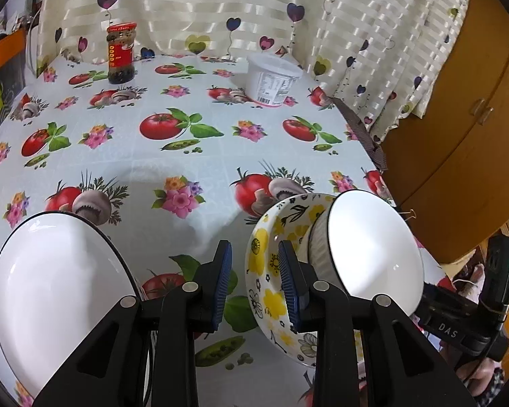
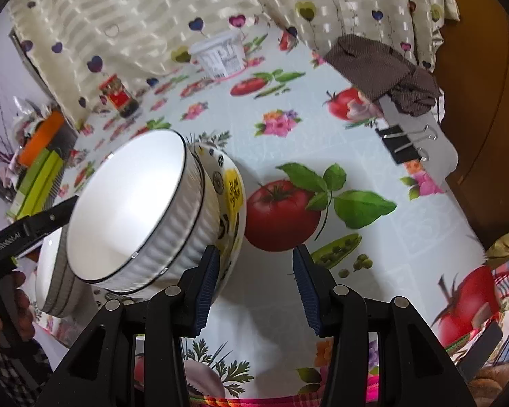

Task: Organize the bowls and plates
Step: 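Grasp the yellow floral plate rim with both grippers and lift it with the bowls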

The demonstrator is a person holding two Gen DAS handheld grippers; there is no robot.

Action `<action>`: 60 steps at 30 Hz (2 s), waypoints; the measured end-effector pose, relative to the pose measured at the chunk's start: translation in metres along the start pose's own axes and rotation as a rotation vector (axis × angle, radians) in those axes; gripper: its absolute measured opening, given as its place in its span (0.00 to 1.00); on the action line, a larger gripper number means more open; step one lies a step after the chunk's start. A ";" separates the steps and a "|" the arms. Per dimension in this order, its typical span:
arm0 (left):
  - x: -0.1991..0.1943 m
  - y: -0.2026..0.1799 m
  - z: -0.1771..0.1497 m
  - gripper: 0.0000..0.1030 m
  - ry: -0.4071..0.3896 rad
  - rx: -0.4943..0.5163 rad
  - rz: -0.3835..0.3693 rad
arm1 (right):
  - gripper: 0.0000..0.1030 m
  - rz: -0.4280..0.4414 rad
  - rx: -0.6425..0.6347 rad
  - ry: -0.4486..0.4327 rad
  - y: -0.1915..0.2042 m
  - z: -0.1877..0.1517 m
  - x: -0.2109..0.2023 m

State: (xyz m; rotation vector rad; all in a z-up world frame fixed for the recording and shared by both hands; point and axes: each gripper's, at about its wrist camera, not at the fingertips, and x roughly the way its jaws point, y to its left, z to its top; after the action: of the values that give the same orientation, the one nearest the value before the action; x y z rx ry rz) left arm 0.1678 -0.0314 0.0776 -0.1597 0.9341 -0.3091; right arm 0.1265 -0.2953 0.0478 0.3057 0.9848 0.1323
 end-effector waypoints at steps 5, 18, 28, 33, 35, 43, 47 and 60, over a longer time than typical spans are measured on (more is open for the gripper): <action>0.006 0.000 -0.002 0.29 0.020 -0.005 0.011 | 0.43 0.016 0.021 0.006 -0.003 0.003 0.006; 0.017 -0.010 -0.004 0.29 0.061 0.011 0.006 | 0.31 -0.008 -0.025 -0.015 -0.006 0.019 0.011; 0.027 -0.033 -0.011 0.29 0.095 0.043 -0.065 | 0.31 -0.027 0.005 -0.028 -0.036 0.018 -0.004; 0.036 -0.042 -0.016 0.29 0.141 0.046 -0.128 | 0.31 0.010 0.000 -0.016 -0.048 0.016 -0.009; 0.041 -0.045 -0.018 0.29 0.168 0.046 -0.137 | 0.31 0.020 -0.010 -0.004 -0.049 0.017 -0.009; 0.057 -0.047 -0.021 0.29 0.215 0.032 -0.162 | 0.33 0.090 -0.031 0.085 -0.054 0.026 -0.002; 0.063 -0.045 -0.021 0.29 0.222 0.024 -0.162 | 0.33 0.123 -0.016 0.113 -0.057 0.033 0.006; 0.075 -0.036 -0.023 0.29 0.244 0.004 -0.176 | 0.48 0.222 0.063 0.229 -0.071 0.060 0.035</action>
State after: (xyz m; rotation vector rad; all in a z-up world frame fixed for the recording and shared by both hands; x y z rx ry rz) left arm 0.1842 -0.0902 0.0166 -0.2045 1.1638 -0.5009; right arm 0.1937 -0.3657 0.0289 0.4647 1.1817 0.3448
